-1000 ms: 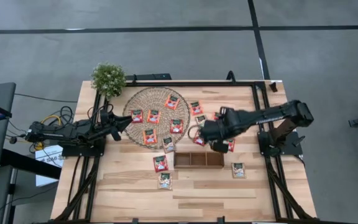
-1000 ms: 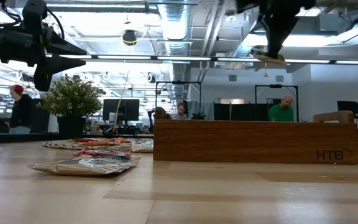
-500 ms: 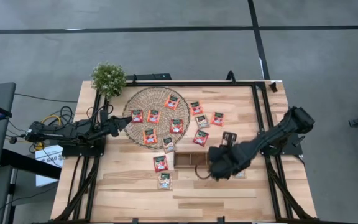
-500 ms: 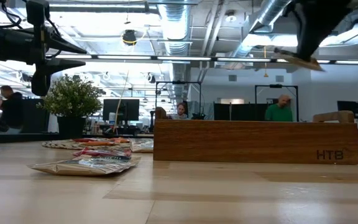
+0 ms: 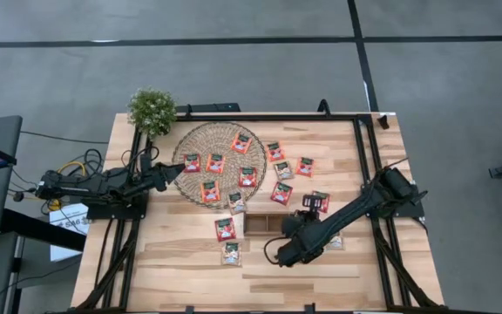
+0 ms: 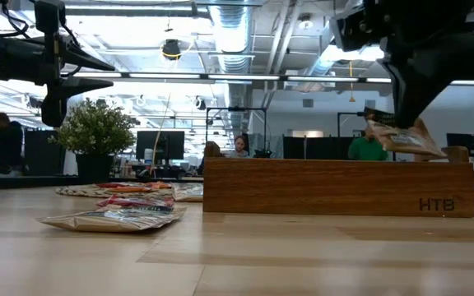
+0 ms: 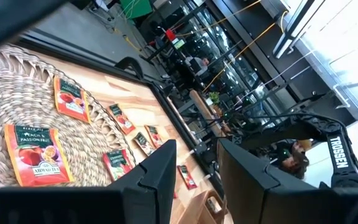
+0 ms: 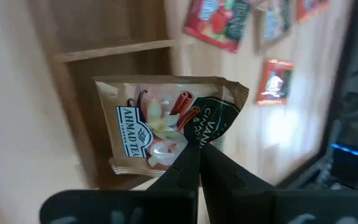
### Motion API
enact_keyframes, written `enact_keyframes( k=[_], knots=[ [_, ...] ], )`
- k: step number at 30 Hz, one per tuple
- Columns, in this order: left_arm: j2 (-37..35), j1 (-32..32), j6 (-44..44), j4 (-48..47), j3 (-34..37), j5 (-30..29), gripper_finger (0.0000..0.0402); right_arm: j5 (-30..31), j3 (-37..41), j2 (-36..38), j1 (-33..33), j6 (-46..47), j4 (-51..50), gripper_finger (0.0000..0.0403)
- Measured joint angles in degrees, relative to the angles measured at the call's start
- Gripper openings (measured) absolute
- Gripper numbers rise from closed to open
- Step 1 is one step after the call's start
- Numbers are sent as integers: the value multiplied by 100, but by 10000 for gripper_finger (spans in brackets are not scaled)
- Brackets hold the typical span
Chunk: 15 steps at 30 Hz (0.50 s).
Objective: Pick & Place Tea
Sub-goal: Put the brown tea bag into the right slot of the wooden organizer
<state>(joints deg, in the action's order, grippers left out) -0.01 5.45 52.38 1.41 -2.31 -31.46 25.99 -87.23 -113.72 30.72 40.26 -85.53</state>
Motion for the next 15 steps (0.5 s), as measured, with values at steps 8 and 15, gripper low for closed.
enact_keyframes(
  k=[8,15],
  knots=[
    [0,-1,-16,0,0,0,110,134,22,-2,0,385,27,0],
    [0,0,-20,0,0,0,110,263,223,-6,-28,430,93,0]
  ],
)
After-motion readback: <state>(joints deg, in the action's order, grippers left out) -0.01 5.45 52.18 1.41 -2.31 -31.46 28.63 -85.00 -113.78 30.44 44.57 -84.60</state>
